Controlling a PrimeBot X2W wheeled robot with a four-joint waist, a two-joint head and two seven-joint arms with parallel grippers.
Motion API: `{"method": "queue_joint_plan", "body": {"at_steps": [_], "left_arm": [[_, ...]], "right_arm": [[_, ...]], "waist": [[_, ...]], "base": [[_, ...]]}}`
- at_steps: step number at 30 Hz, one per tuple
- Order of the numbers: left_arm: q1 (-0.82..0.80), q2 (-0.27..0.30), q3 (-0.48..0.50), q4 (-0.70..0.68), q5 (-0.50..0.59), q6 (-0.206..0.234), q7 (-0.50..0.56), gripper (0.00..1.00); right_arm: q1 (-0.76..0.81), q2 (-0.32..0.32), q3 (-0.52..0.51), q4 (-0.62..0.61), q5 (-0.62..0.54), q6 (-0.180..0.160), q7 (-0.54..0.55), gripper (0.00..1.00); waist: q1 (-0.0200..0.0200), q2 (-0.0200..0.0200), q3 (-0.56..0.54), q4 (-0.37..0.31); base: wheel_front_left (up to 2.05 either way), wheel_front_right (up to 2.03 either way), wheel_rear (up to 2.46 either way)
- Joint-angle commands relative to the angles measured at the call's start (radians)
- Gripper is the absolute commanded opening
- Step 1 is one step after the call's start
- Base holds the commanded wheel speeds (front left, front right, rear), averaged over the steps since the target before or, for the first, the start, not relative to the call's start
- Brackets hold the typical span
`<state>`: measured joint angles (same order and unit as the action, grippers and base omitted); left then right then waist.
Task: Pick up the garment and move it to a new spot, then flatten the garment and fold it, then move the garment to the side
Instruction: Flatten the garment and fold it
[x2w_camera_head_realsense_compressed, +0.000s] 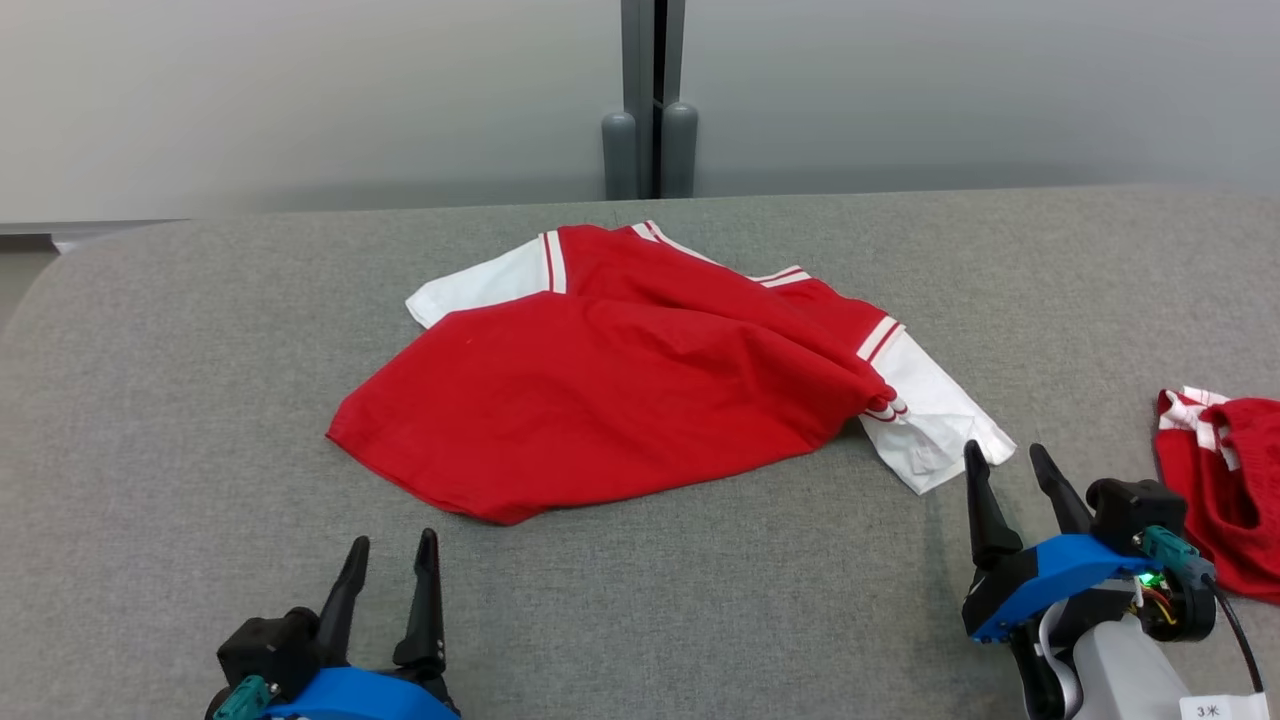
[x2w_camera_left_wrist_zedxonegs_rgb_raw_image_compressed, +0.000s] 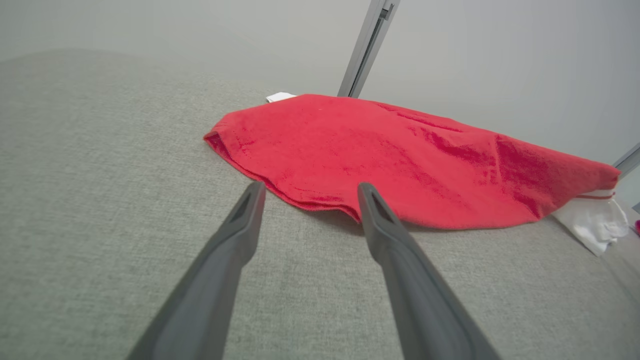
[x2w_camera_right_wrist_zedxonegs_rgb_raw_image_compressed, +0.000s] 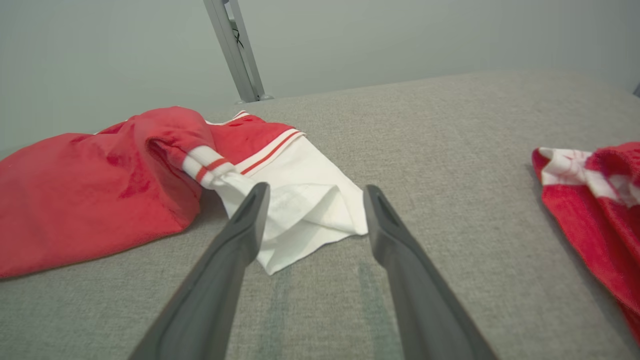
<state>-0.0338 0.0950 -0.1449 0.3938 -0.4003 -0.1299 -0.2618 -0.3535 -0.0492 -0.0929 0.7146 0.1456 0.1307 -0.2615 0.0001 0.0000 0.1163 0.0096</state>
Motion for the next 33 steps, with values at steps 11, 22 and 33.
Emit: {"method": "queue_joint_plan", "body": {"at_steps": [11, 22, 33], "left_arm": [[-0.084, 0.083, -0.217, 0.083, -0.249, -0.002, -0.004, 1.00], [-0.144, 0.150, -0.235, 0.085, -0.358, -0.002, -0.003, 1.00], [-0.205, 0.226, -0.344, -0.031, -0.416, -0.002, -0.003, 0.00]], "right_arm": [[0.039, -0.003, 0.097, -0.139, 0.096, 0.000, -0.004, 1.00], [0.035, -0.003, 0.138, -0.207, 0.119, 0.000, -0.004, 1.00], [0.057, -0.002, 0.120, -0.208, 0.120, 0.000, -0.004, 1.00]], "waist": [[-0.0001, 0.0000, 0.086, -0.086], [-0.0001, 0.0000, 0.143, -0.136], [-0.0001, 0.0000, 0.120, -0.119]], "base": [[0.00, 0.00, 0.00], [0.00, 0.00, 0.00], [0.00, 0.00, 0.00]]}}
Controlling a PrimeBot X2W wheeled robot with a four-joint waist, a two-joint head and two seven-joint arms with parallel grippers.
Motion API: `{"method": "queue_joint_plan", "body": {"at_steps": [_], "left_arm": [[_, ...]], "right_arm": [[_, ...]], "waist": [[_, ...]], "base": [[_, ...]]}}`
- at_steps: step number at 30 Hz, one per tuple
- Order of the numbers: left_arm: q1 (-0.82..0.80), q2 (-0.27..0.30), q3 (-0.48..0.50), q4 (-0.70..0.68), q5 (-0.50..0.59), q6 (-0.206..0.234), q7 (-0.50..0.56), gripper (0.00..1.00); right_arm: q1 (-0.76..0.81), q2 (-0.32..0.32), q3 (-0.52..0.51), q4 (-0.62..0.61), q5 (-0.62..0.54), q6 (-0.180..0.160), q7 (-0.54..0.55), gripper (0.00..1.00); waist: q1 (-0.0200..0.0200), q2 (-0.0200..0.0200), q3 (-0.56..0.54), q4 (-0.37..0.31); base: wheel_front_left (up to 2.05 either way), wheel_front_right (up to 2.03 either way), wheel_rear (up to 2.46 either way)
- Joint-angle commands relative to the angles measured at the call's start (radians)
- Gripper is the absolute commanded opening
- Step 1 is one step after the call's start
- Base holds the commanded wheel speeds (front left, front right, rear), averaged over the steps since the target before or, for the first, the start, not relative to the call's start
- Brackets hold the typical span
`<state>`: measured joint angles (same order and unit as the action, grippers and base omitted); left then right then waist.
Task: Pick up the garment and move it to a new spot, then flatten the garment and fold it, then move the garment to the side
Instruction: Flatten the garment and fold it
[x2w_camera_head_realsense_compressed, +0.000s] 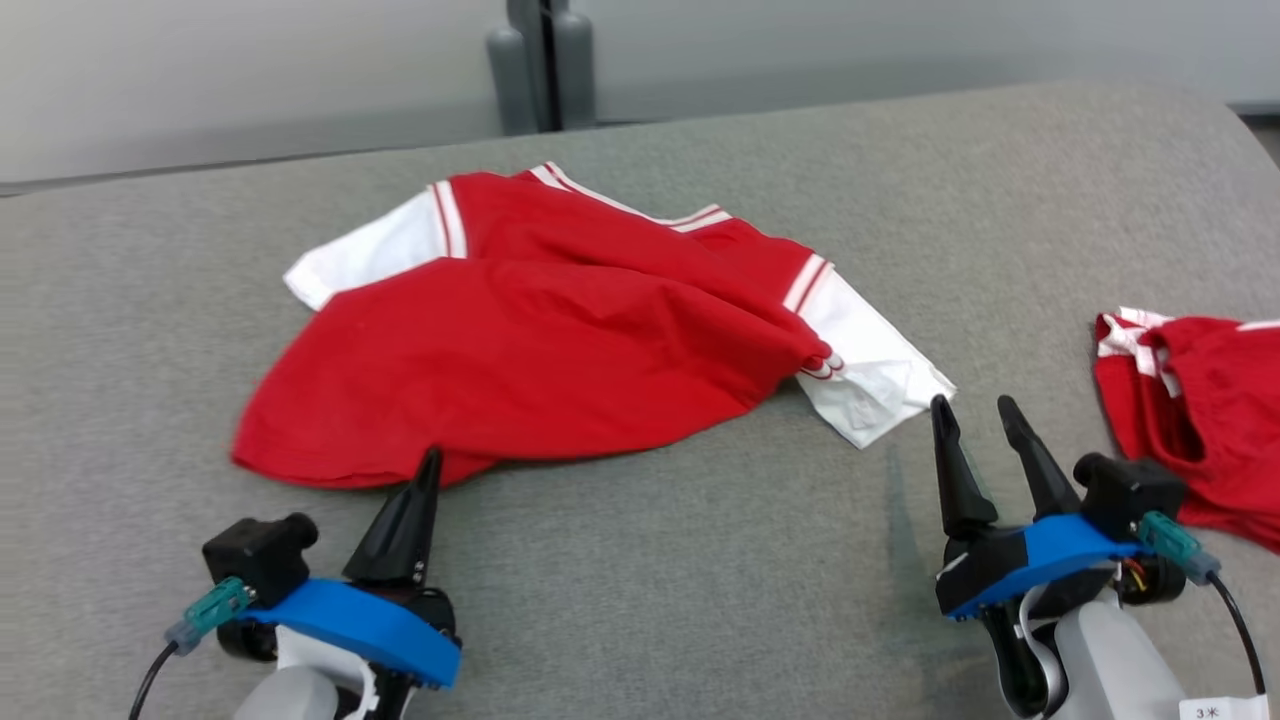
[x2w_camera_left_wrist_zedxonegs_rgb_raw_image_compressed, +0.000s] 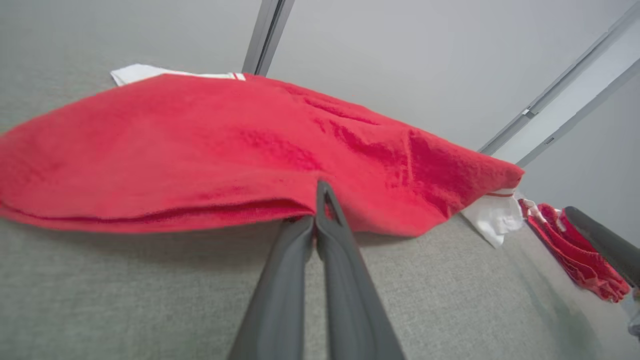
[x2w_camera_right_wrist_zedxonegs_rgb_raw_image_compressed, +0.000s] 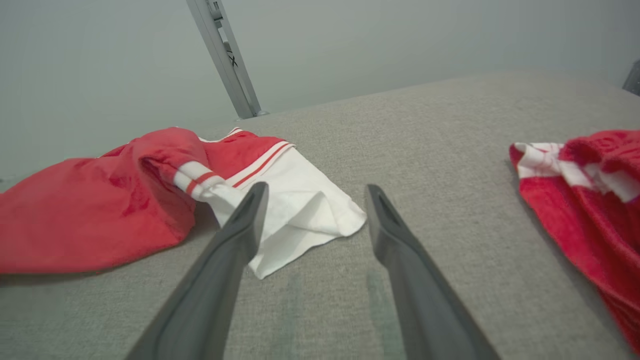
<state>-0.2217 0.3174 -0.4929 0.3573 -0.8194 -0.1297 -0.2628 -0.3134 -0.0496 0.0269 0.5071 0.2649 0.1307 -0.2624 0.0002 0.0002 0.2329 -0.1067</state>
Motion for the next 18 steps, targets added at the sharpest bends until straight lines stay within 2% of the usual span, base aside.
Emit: {"method": "queue_joint_plan", "body": {"at_steps": [1, 10, 14, 18], "left_arm": [[-0.015, 0.002, 0.000, -0.017, 0.014, -0.002, -0.003, 0.00], [0.023, -0.027, -0.031, -0.220, 0.108, -0.002, -0.003, 0.00], [0.043, -0.032, -0.009, -0.235, 0.143, -0.002, -0.003, 0.00], [0.041, -0.031, 0.042, -0.192, 0.160, -0.002, -0.003, 0.00]], "right_arm": [[0.020, -0.002, -0.001, 0.005, 0.007, 0.000, -0.003, 1.00], [0.060, -0.003, -0.020, 0.066, 0.038, 0.000, -0.003, 1.00], [0.067, -0.003, -0.013, 0.084, 0.051, 0.000, -0.003, 1.00], [0.057, -0.003, 0.002, 0.084, 0.053, 0.000, -0.003, 1.00]], "waist": [[-0.0002, -0.0002, -0.006, 0.006], [-0.0002, -0.0002, -0.133, 0.106], [-0.0002, -0.0002, -0.156, 0.125], [-0.0002, -0.0002, -0.132, 0.116]], "base": [[0.00, 0.00, 0.00], [0.00, 0.00, 0.00], [0.00, 0.00, 0.00], [0.00, 0.00, 0.00]]}}
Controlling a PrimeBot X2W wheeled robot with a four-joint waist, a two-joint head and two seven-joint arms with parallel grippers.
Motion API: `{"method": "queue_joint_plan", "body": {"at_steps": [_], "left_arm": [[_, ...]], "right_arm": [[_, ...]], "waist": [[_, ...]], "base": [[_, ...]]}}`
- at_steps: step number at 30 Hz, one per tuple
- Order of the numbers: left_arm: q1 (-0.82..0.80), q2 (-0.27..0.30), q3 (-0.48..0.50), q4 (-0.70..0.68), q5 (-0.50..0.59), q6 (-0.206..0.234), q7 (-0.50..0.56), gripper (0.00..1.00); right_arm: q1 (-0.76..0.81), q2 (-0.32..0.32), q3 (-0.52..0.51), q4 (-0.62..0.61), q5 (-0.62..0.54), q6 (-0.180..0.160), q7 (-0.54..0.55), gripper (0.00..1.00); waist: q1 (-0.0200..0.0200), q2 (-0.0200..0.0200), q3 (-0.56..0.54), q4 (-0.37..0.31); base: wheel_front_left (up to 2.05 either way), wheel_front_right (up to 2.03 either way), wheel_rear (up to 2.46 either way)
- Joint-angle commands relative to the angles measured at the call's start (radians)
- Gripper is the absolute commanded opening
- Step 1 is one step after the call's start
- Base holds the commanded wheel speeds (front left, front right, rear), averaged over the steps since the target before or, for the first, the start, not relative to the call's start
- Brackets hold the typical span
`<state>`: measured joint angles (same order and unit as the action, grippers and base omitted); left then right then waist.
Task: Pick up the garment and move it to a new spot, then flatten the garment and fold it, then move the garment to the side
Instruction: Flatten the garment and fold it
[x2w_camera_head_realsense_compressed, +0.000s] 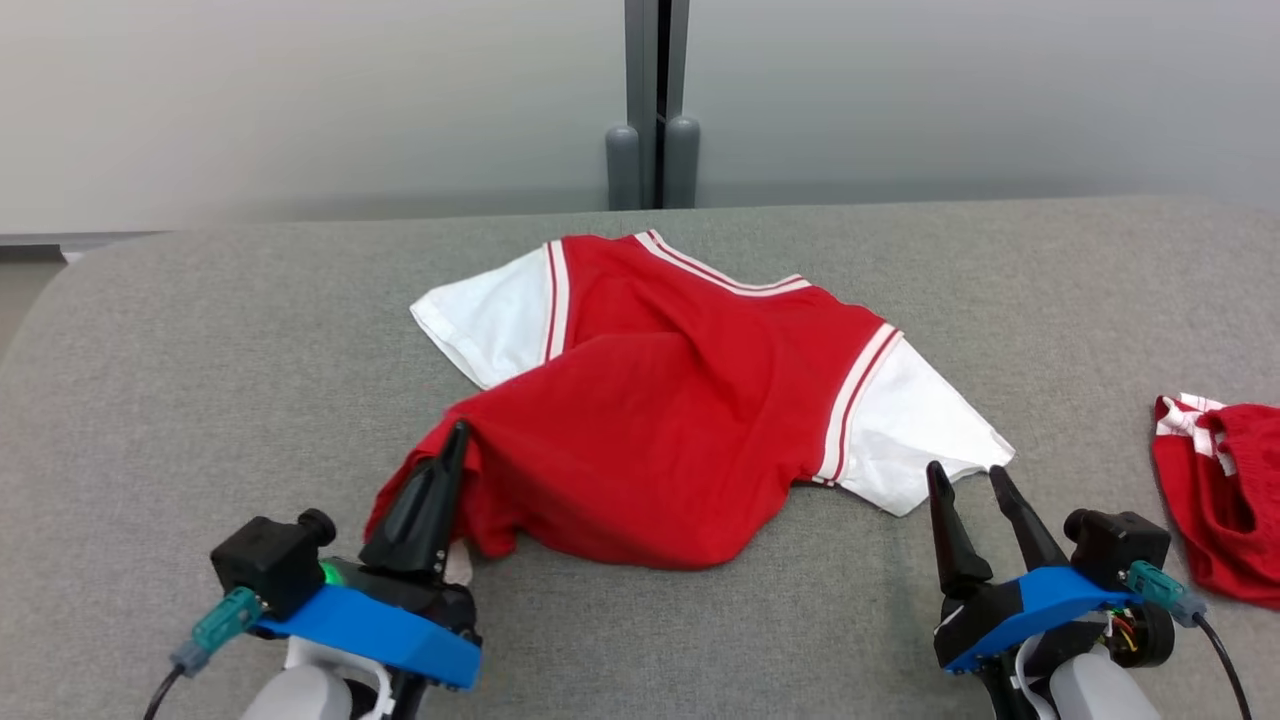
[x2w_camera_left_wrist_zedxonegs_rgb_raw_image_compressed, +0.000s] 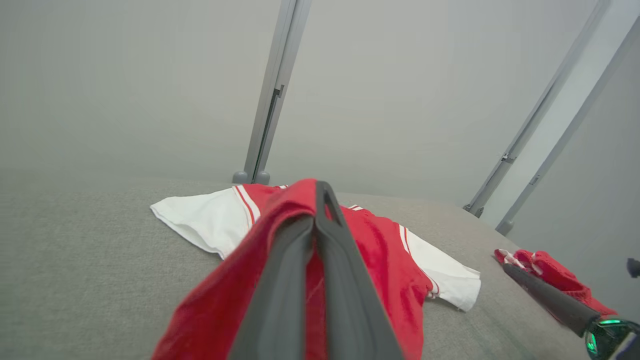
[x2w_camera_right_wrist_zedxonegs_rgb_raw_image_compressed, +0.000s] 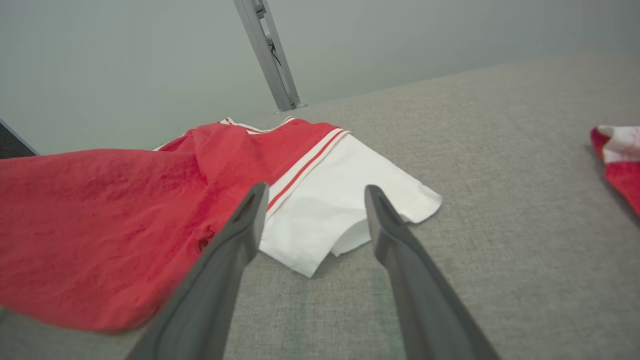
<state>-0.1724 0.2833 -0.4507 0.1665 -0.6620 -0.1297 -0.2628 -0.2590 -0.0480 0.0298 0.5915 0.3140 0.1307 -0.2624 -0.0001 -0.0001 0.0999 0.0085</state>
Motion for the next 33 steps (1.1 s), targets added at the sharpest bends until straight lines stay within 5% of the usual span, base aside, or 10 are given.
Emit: {"method": "queue_joint_plan", "body": {"at_steps": [1, 16, 17, 19, 27, 33], "left_arm": [[-0.018, 0.006, 0.012, 0.007, 0.011, -0.002, -0.003, 0.00], [-0.182, 0.094, 0.287, 0.285, 0.063, -0.002, -0.003, 0.00], [-0.190, 0.091, 0.300, 0.299, 0.072, -0.002, -0.003, 0.16], [-0.203, 0.079, 0.328, 0.322, 0.086, -0.002, -0.003, 0.98], [-0.147, 0.010, 0.334, 0.354, 0.098, -0.002, -0.003, 1.00], [-0.056, -0.037, 0.250, 0.327, 0.107, -0.002, -0.003, 1.00]], "right_arm": [[-0.003, -0.005, 0.001, -0.003, 0.003, 0.000, -0.003, 1.00], [-0.021, -0.004, 0.042, -0.090, -0.004, 0.000, -0.003, 1.00], [-0.017, -0.004, 0.042, -0.095, -0.003, 0.000, -0.003, 1.00], [-0.010, -0.004, 0.039, -0.099, -0.004, 0.000, -0.003, 1.00], [-0.008, -0.004, 0.053, -0.079, 0.021, 0.000, -0.003, 1.00], [-0.021, -0.005, 0.064, -0.063, 0.031, 0.000, -0.003, 1.00]], "waist": [[0.0001, 0.0001, 0.010, -0.005], [0.0001, 0.0001, 0.179, -0.166], [0.0001, 0.0001, 0.181, -0.168], [0.0001, 0.0001, 0.183, -0.166], [0.0001, 0.0001, 0.150, -0.107], [0.0001, 0.0001, 0.126, -0.067]], "base": [[0.00, 0.00, 0.00], [0.00, 0.00, 0.00], [0.00, 0.00, 0.00], [0.00, 0.00, 0.00], [0.00, 0.00, 0.00], [0.00, 0.00, 0.00]]}}
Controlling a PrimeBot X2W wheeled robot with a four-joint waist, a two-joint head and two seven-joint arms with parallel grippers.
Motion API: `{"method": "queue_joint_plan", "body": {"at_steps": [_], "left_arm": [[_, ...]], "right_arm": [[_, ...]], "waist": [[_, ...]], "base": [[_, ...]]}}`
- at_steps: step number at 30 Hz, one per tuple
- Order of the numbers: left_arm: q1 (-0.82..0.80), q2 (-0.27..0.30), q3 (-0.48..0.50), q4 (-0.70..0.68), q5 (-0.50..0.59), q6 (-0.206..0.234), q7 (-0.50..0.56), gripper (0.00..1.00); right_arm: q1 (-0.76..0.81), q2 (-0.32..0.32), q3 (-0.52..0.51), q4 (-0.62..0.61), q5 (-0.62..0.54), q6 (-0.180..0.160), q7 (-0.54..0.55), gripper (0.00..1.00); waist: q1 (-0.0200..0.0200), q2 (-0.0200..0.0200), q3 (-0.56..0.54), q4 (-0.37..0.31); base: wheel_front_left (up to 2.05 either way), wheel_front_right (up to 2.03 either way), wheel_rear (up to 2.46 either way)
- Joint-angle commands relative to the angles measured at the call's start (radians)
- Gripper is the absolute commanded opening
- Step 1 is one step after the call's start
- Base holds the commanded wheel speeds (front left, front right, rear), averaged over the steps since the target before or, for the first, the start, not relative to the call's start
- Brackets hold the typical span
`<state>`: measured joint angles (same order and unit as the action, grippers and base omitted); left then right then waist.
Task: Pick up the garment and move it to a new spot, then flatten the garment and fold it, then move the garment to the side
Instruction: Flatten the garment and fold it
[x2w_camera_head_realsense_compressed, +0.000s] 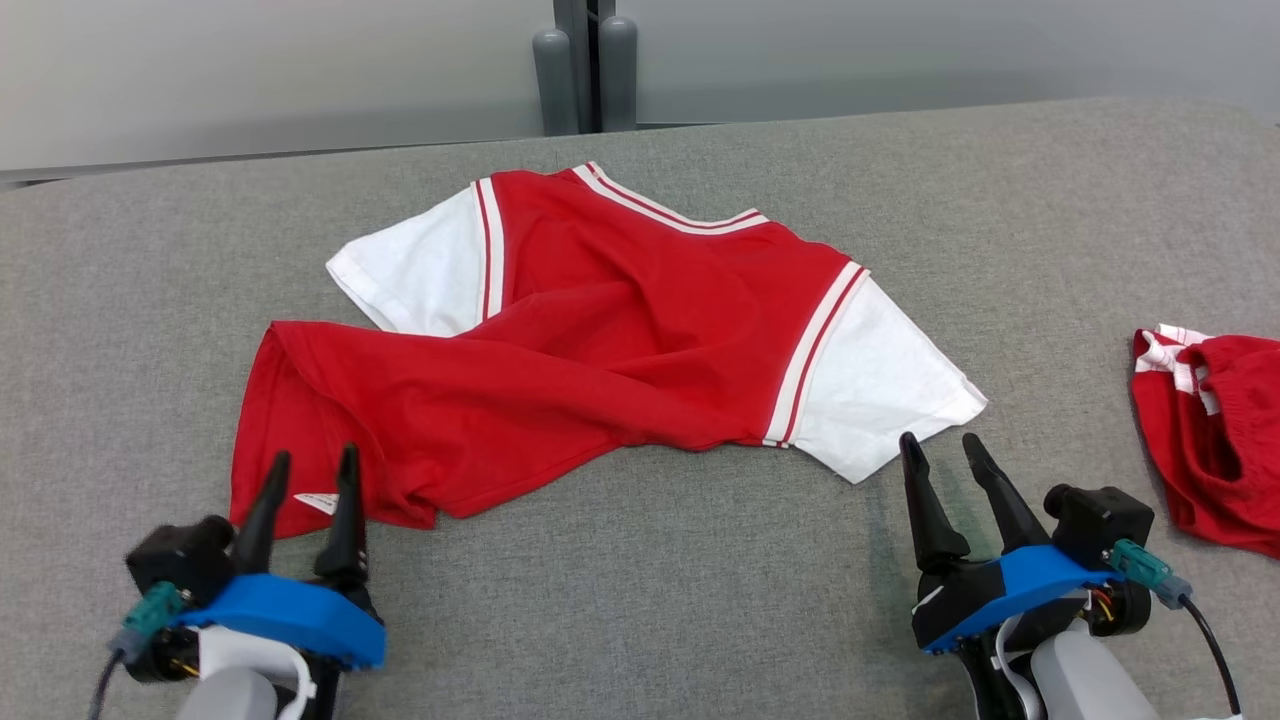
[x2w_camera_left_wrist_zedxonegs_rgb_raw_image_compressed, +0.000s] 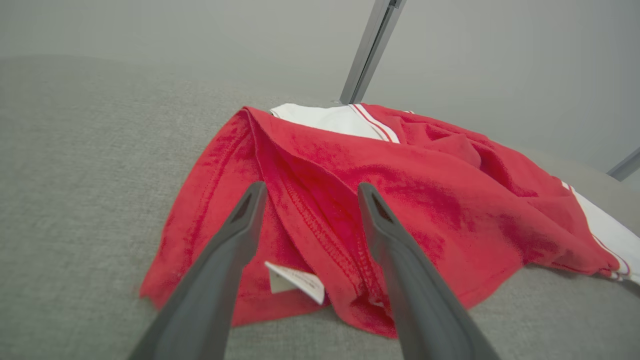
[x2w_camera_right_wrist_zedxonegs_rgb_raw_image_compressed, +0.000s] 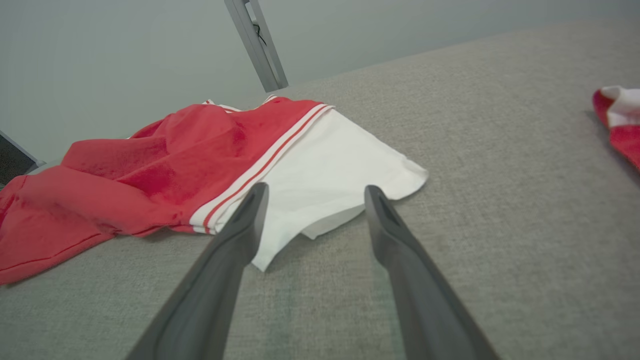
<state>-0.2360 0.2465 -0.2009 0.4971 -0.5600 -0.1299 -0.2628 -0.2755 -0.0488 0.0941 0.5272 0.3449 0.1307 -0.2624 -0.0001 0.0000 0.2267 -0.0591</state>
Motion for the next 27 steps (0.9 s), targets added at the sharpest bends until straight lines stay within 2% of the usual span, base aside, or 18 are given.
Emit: {"method": "queue_joint_plan", "body": {"at_steps": [1, 8, 11, 22, 23, 25, 26, 27], "left_arm": [[0.022, -0.008, -0.022, -0.007, 0.008, -0.002, -0.003, 1.00], [0.086, -0.033, -0.115, 0.006, -0.011, -0.002, -0.003, 1.00], [0.088, -0.028, -0.145, 0.020, -0.006, -0.002, -0.003, 1.00], [0.078, -0.029, -0.112, 0.042, 0.005, -0.002, -0.002, 1.00], [0.075, -0.028, -0.102, 0.047, 0.008, -0.001, -0.002, 0.83], [0.073, -0.029, -0.086, 0.061, 0.015, -0.001, -0.002, 0.33], [0.071, -0.028, -0.084, 0.068, 0.021, -0.001, -0.001, 0.19], [0.070, -0.027, -0.084, 0.073, 0.026, -0.001, -0.001, 0.00]], "right_arm": [[-0.005, -0.004, 0.002, 0.004, 0.000, 0.000, -0.003, 1.00], [-0.012, -0.004, 0.011, 0.012, -0.014, 0.000, -0.003, 1.00], [-0.014, -0.004, 0.008, 0.012, -0.024, 0.000, -0.003, 1.00], [-0.001, -0.004, -0.001, -0.001, -0.034, 0.000, -0.003, 1.00], [0.000, -0.004, -0.002, -0.002, -0.035, 0.000, -0.003, 1.00], [0.001, -0.004, -0.003, -0.004, -0.036, 0.000, -0.003, 1.00], [0.001, -0.004, -0.004, -0.004, -0.036, 0.000, -0.003, 1.00], [0.001, -0.004, -0.005, -0.004, -0.036, 0.000, -0.003, 1.00]], "waist": [[0.0001, 0.0000, -0.003, 0.003], [0.0001, 0.0000, -0.006, -0.012], [0.0001, 0.0000, -0.004, -0.027], [0.0001, 0.0000, 0.005, -0.054], [0.0001, 0.0000, 0.006, -0.055], [0.0001, 0.0000, 0.008, -0.055], [0.0001, 0.0000, 0.008, -0.055], [0.0001, 0.0000, 0.008, -0.055]], "base": [[0.00, 0.00, 0.00], [0.00, 0.00, 0.00], [0.00, 0.00, 0.00], [0.00, 0.00, 0.00], [0.00, 0.00, 0.00], [0.00, 0.00, 0.00], [0.00, 0.00, 0.00], [0.00, 0.00, 0.00]]}}
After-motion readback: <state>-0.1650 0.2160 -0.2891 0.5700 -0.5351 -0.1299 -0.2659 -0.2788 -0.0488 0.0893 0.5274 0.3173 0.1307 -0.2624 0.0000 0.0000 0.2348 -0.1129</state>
